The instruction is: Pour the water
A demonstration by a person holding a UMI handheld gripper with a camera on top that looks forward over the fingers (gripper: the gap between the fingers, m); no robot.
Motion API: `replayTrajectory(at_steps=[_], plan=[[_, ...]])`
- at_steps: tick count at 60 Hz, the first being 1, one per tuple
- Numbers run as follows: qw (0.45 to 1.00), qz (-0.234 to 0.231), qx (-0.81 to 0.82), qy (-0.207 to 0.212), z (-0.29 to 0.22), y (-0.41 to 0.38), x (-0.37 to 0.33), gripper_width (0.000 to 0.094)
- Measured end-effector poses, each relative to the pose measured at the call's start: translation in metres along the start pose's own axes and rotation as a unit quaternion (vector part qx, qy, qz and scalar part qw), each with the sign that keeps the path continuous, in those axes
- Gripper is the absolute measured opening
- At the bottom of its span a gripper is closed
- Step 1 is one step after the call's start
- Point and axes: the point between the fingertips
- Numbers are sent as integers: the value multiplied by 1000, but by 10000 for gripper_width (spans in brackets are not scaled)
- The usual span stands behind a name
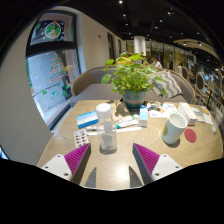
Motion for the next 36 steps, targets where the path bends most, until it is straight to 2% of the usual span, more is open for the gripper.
replayTrajectory(at_steps=[8, 17, 20, 29, 36], plan=[[999, 0, -6, 35, -16, -11, 54, 861], [999, 6, 1, 54, -17, -14, 98, 847], [998, 4, 2, 61, -18, -16, 108, 790], [997, 21, -11, 72, -15, -11, 128, 512], [996, 22, -16, 81, -17, -12, 128, 476]])
Point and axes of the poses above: the point between the fingertips, and its own axes, seen from behind it with the camera up: y to the right, z down, x forward, the way the camera looks, and after that the axes turned 3 degrees about y, right-handed
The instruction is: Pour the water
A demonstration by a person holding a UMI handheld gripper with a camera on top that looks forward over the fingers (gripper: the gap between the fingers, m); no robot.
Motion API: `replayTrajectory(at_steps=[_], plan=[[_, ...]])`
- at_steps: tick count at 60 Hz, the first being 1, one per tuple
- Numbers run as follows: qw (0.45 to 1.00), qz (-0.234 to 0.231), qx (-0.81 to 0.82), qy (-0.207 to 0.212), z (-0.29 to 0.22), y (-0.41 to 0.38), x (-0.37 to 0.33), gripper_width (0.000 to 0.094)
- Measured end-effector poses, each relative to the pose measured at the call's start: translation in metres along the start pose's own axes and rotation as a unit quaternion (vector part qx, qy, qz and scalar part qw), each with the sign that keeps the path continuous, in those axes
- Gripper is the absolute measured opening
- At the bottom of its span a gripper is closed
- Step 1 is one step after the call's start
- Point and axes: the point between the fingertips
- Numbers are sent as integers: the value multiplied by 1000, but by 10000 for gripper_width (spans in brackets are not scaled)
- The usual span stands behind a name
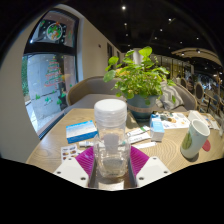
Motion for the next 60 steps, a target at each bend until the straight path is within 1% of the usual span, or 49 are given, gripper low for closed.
replayTrajectory(at_steps=[7, 11, 16, 21, 25, 31, 36, 40, 46, 53, 60], plan=[[1000, 14, 2, -2, -1, 5, -6, 422], [1000, 11, 5, -2, -7, 5, -11, 411], [1000, 8, 10, 9, -25, 7, -19, 412], [998, -5, 52, 24, -52, 8, -32, 411], [992, -17, 119, 34, -78, 13, -41, 411], [962, -59, 262, 50, -118, 26, -53, 410], [910, -105, 395, 60, -148, 33, -58, 407], [845, -147, 511, 64, -166, 46, -57, 406], [739, -188, 643, 70, -180, 74, -52, 405], [642, -203, 736, 74, -175, 112, -51, 404], [582, -204, 784, 76, -162, 133, -34, 407]])
Point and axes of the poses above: the point between the fingertips, and its own axes, seen from behind it with the camera up: y to the right, z down, x forward, the way the camera looks, and after that the axes turned 3 degrees about y, right-handed
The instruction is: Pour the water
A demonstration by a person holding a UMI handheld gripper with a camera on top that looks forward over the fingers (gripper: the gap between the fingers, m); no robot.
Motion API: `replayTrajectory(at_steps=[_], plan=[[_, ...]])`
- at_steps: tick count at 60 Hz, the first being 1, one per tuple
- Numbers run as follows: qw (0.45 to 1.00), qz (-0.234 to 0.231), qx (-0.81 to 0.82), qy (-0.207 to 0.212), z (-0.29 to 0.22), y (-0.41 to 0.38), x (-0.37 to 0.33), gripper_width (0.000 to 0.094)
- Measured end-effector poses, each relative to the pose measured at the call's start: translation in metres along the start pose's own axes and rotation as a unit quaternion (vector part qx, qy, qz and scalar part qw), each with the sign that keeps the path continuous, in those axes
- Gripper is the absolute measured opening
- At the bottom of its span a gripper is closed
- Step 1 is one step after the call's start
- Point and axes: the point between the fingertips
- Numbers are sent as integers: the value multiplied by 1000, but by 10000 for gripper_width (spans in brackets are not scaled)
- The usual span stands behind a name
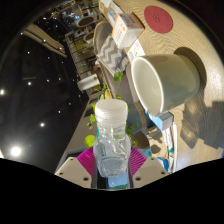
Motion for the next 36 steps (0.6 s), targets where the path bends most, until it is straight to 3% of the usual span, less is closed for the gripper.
replayTrajectory(at_steps=[18, 28, 36], plan=[[998, 4, 59, -16, -19, 4, -1, 405], [987, 68, -139, -31, -18, -1, -10, 403], [919, 108, -380, -16, -53, -31, -23, 408]])
Point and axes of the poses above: the point between the fingertips, and its own axes, seen from behind it with the camera up: y to the right, z down, x forward, the way the camera looks, and after that the axes turned 3 degrees about y, right-handed
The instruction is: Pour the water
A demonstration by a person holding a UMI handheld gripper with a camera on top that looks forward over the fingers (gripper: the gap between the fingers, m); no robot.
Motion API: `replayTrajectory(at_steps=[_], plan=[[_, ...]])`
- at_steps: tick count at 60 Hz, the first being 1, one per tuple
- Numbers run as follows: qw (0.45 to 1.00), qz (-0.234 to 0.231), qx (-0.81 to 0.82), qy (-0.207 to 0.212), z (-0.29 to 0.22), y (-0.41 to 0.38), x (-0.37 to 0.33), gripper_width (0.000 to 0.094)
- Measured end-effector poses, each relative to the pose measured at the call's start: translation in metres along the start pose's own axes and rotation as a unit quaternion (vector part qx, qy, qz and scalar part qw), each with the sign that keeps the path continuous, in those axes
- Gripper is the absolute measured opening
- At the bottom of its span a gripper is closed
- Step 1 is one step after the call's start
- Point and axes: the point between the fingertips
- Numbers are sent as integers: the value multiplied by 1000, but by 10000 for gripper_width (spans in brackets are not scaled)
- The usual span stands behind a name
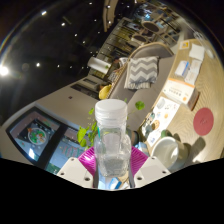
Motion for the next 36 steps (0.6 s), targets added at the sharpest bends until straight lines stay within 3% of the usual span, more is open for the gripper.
replayTrajectory(at_steps=[8, 17, 24, 36], plan=[[975, 57, -210, 36, -63, 22, -20, 410], [910, 141, -385, 55, -124, 84, -39, 409], [879, 174, -442, 36, -137, 136, -44, 415], [866, 193, -461, -5, -118, 204, -39, 414]])
Point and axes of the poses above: the point between the fingertips, and its own axes, seen from behind it with the camera up: y to the right, z down, x forward, the way the camera looks, and after that the axes turned 3 degrees about y, right-handed
